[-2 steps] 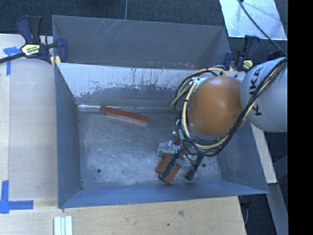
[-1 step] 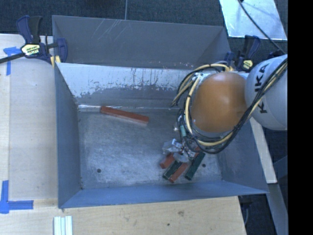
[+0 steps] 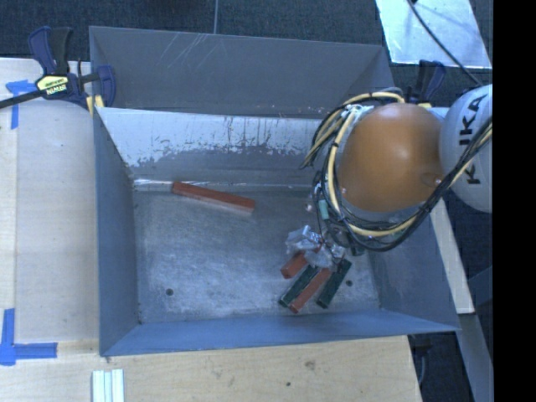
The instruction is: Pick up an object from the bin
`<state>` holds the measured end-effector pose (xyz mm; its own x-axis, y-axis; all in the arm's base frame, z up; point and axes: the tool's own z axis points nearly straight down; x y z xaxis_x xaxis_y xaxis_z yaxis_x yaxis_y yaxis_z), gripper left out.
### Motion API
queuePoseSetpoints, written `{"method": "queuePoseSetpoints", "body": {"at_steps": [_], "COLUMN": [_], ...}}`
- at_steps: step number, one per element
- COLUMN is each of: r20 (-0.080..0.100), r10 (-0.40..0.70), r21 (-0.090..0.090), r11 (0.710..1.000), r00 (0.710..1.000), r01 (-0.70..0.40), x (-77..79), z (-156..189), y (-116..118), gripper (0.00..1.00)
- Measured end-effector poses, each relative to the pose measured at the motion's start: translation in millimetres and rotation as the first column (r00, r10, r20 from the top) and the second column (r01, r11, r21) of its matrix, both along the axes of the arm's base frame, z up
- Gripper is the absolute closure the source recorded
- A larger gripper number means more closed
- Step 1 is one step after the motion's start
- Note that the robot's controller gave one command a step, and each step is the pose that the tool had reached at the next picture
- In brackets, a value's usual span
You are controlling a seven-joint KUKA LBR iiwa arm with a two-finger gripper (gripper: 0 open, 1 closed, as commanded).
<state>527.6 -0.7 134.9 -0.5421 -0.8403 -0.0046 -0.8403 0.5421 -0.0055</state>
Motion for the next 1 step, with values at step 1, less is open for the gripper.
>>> {"method": "queuePoseSetpoints", "body": {"at_steps": [1], "r20": [-0.002], "r10": [-0.004], "r21": [0.001], "r11": [1.0], "r00": [1.0], "r01": [0.004], "x": [1.2], "z": [8.0], "y": [0.1], "gripper": [1.0]}}
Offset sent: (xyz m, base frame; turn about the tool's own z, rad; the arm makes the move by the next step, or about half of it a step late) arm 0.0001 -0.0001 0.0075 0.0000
